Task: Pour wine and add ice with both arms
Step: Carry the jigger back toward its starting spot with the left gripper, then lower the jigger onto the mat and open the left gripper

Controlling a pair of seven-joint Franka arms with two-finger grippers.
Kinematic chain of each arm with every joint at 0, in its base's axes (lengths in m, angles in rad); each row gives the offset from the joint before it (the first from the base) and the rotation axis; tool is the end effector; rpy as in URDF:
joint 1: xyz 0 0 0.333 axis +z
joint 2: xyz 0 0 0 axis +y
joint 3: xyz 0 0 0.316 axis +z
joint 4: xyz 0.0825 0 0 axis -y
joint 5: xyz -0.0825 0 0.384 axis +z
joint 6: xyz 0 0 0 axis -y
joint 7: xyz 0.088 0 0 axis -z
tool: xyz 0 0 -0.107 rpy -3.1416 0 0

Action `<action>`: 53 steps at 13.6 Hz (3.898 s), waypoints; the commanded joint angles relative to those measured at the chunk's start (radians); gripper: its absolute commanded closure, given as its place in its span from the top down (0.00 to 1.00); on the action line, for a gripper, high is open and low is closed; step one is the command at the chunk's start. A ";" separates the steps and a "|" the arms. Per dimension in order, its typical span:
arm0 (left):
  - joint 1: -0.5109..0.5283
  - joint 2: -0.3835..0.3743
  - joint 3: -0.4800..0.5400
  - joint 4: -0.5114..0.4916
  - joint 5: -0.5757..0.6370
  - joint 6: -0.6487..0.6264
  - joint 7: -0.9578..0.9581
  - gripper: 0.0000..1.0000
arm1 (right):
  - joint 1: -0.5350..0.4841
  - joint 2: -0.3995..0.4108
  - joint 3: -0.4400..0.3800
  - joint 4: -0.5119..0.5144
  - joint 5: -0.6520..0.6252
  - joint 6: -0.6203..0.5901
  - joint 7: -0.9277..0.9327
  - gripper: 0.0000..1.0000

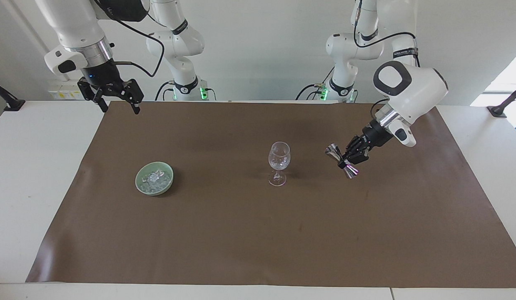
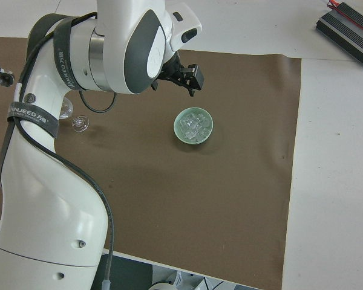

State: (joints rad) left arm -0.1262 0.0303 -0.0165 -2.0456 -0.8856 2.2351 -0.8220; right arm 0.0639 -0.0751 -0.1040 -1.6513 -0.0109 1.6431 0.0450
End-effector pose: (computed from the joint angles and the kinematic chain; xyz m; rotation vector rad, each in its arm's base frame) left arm 0.5680 -0.1050 0.4507 1.9954 1.3548 -0.2648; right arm 0.5375 -0.0248 0.6336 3.1341 -0.1327 0.1043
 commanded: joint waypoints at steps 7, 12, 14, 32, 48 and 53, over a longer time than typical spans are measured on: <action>0.207 0.002 -0.010 -0.076 -0.349 -0.181 -0.038 0.00 | -0.003 -0.018 0.001 -0.015 0.014 -0.014 -0.025 1.00; 0.344 0.066 -0.010 -0.076 -0.435 -0.294 -0.115 0.00 | -0.003 -0.018 0.001 -0.015 0.014 -0.014 -0.027 1.00; 0.388 0.103 -0.010 -0.076 -0.463 -0.322 -0.123 0.00 | -0.003 -0.018 0.001 -0.015 0.014 -0.014 -0.025 1.00; 0.465 0.160 -0.010 -0.289 -0.809 -0.331 0.104 0.00 | -0.003 -0.018 0.001 -0.015 0.014 -0.013 -0.025 1.00; 0.451 0.223 -0.010 -0.312 -0.897 -0.304 0.227 0.00 | -0.003 -0.020 0.001 -0.016 0.014 -0.023 -0.027 1.00; 0.451 0.227 -0.010 -0.304 -0.895 -0.299 0.241 0.00 | -0.003 -0.025 0.000 -0.016 0.014 -0.066 -0.027 1.00</action>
State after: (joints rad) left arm 0.3249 0.2503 -0.0259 -2.3544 -1.7571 1.9289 -0.6030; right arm 0.0640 -0.0797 -0.1040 -1.6513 -0.0109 1.5862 0.0449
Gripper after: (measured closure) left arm 0.797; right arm 0.000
